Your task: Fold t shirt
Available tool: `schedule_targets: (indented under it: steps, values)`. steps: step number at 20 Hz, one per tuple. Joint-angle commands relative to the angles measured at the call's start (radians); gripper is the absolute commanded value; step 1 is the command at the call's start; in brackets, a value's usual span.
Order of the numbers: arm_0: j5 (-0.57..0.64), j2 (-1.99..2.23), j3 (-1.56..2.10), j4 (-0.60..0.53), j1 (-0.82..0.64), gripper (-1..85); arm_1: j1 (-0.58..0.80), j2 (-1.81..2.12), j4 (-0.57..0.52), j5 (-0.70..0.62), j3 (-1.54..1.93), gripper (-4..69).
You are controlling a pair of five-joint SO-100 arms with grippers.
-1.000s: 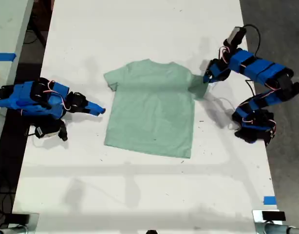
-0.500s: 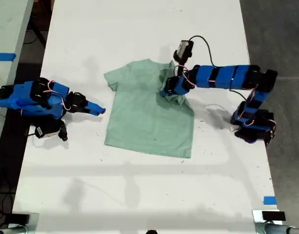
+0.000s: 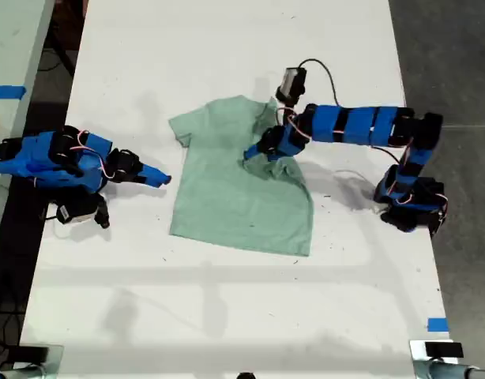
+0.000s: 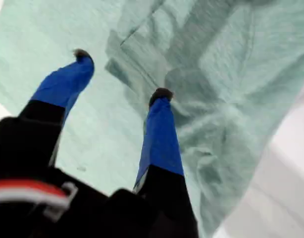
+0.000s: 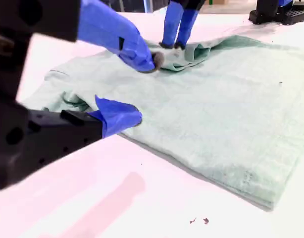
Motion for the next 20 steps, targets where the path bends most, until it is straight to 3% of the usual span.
schedule_targets:
  steps: [1, 7, 11, 13, 20]
  values:
    - [0.003, 0.005, -0.003, 0.002, -0.011, 13.7, 0.061, 0.526, -0.057, 0.043, 0.403, 0.9]
    - [0.003, 0.005, -0.003, 0.002, -0.011, 13.7, -0.152, 1.258, -0.135, 0.095, 1.043, 1.0]
    - [0.003, 0.005, -0.003, 0.002, -0.011, 13.7, -0.158, 1.712, 0.034, 0.026, 1.273, 1.1]
    - [0.003, 0.005, -0.003, 0.002, -0.011, 13.7, -0.117, 1.940, 0.183, 0.028, 1.417, 1.1]
    - [0.003, 0.005, -0.003, 0.002, -0.011, 13.8, -0.083, 1.934, 0.230, 0.126, 1.486, 1.2]
